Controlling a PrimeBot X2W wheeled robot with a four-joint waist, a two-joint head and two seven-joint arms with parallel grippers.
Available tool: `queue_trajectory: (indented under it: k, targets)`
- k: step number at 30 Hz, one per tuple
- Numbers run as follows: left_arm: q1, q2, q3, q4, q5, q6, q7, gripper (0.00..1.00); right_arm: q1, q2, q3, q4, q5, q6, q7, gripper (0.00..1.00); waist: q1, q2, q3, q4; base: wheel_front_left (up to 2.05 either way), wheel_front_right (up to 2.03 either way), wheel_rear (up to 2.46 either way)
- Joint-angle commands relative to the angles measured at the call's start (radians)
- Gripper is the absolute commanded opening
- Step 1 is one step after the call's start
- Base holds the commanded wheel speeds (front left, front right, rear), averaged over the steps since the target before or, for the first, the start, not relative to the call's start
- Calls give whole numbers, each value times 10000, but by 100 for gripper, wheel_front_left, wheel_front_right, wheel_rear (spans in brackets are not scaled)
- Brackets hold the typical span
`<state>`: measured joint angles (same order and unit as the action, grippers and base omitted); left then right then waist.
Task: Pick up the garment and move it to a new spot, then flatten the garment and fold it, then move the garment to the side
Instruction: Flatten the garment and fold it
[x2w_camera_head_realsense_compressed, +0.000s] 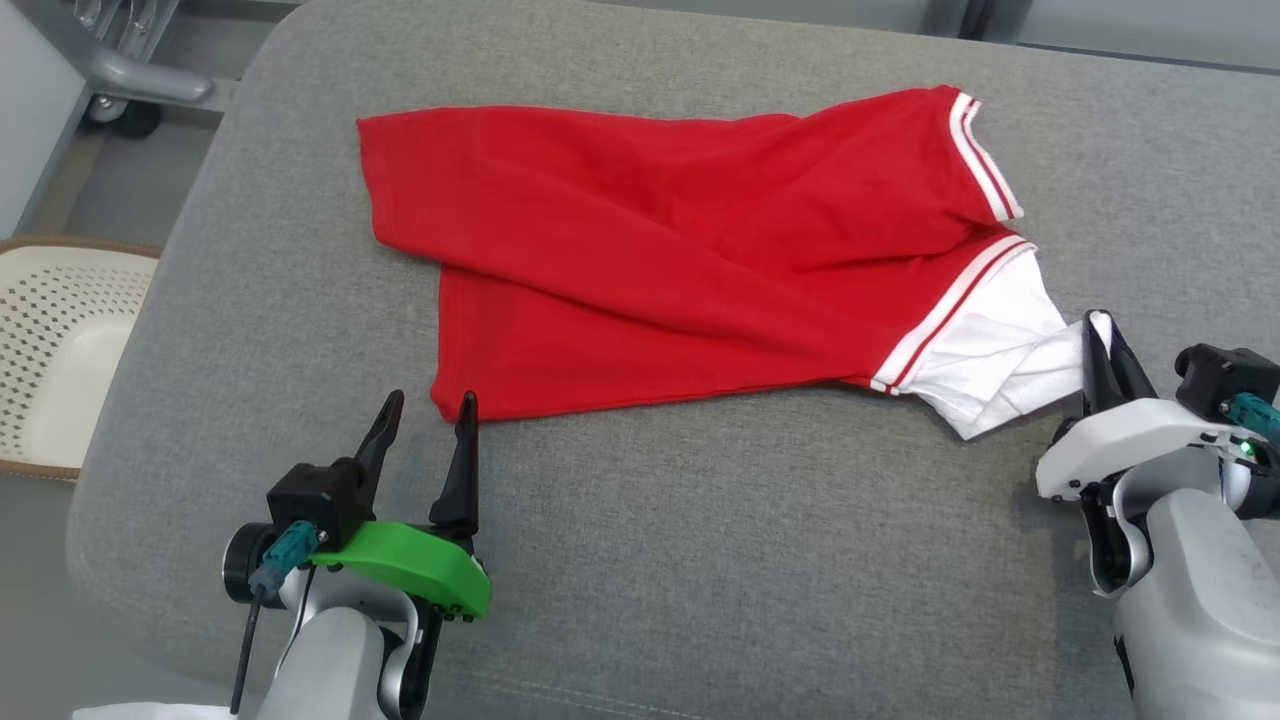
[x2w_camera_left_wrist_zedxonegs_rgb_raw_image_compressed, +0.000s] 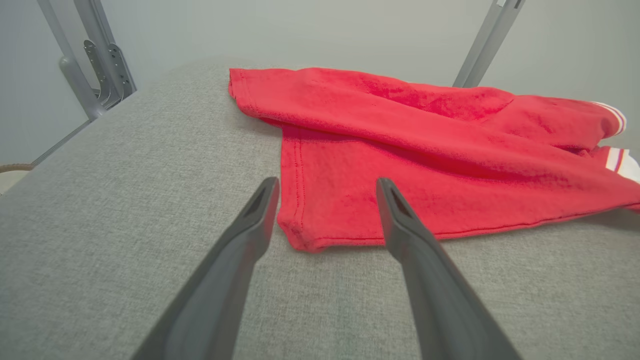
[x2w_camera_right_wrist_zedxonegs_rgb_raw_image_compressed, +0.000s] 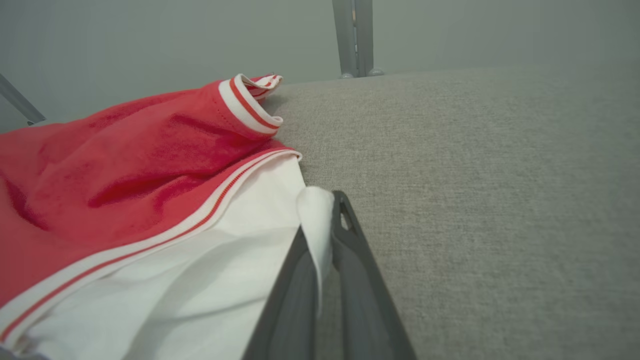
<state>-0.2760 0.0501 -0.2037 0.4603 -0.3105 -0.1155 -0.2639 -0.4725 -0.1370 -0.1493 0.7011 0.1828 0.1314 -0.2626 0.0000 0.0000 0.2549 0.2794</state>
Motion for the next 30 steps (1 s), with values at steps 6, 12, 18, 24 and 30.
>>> queue_trajectory:
  k: [6,12,18,24,30]
  targets:
    - [130,17,45,227,46,-62,1,100,1043,150,-376,-938,450,-15,-25,0,0,0,-448,-989,0,0,0]
    - [267,20,29,503,104,-88,3,100,1929,322,-800,-1501,646,-15,-27,0,0,0,-772,-1612,0,0,0]
    - [384,18,4,720,153,-117,3,100,2433,421,-1289,-1436,639,-15,-25,100,0,0,-934,-1899,0,0,0]
    - [654,21,117,899,131,-125,1,100,2907,579,-1955,-1530,410,-12,-27,100,0,0,-1257,-2076,0,0,0]
    - [1150,20,433,1149,33,36,3,100,3224,705,-2047,-1699,214,-12,-27,100,0,0,-1738,-2249,0,0,0]
